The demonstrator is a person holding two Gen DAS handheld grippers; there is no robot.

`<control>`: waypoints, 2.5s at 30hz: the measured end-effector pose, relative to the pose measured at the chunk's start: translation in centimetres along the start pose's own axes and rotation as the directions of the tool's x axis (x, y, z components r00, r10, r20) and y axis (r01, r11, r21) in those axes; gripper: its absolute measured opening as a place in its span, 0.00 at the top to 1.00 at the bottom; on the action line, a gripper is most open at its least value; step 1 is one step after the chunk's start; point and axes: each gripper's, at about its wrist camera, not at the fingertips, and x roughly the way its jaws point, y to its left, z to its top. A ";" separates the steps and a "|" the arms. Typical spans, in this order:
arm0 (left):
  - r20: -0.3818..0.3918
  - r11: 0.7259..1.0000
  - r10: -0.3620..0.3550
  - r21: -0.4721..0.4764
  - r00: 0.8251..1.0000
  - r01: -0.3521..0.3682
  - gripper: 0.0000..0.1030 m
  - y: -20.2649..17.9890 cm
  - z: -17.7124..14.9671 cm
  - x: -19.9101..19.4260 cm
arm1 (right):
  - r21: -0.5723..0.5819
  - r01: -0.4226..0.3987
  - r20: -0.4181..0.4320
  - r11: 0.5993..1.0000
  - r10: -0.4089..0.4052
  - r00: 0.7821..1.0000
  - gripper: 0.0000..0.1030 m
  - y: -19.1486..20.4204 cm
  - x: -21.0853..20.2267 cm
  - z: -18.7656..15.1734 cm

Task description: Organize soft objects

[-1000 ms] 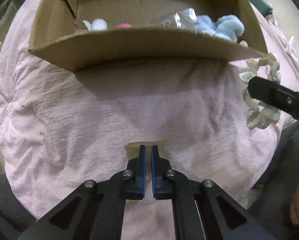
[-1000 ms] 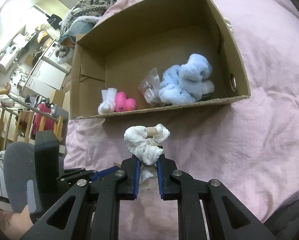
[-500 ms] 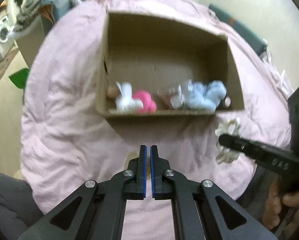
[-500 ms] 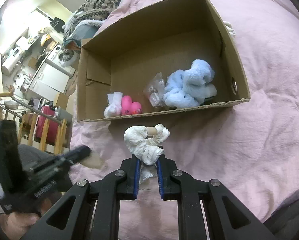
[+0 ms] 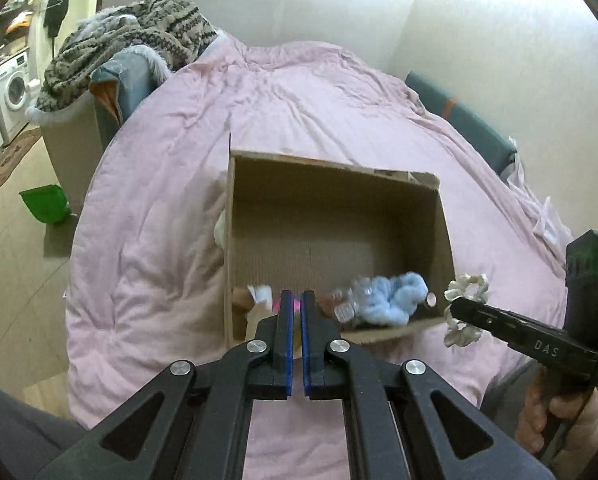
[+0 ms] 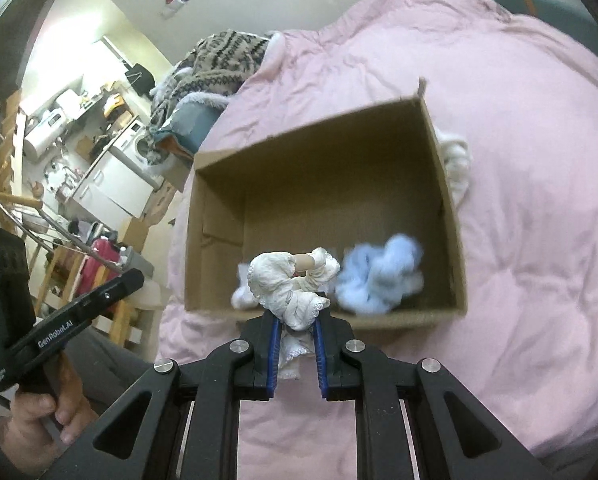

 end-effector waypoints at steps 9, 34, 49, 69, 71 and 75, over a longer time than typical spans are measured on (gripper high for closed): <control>-0.009 1.000 -0.015 0.008 1.000 0.015 0.97 -0.1 2.2 3.7 | -0.036 0.011 0.007 0.999 -0.010 1.000 0.84 -0.7 2.6 3.0; -0.030 0.993 0.031 0.118 0.999 -0.028 0.96 -1.7 -0.9 9.0 | -0.118 0.086 -0.092 0.989 -0.097 0.991 0.84 -0.1 8.0 0.5; -0.002 0.992 0.030 0.122 1.000 -0.029 0.95 -1.9 -1.0 8.5 | -0.091 0.049 -0.089 0.995 -0.057 0.994 0.75 -0.2 7.7 0.5; 0.028 0.992 0.028 0.120 0.999 -0.031 0.32 -1.9 -0.5 6.2 | 0.000 0.084 0.023 0.996 -0.084 0.996 0.05 -1.1 4.6 1.4; 0.039 0.991 0.049 0.121 0.998 -0.053 0.31 -1.9 -0.6 5.3 | 0.001 0.090 0.055 0.996 -0.090 0.994 0.04 -0.9 3.4 1.2; 0.064 0.993 0.057 0.100 0.996 -0.063 0.31 -1.5 -0.4 3.3 | -0.006 0.108 0.106 0.994 -0.107 0.989 0.00 -0.5 1.1 0.8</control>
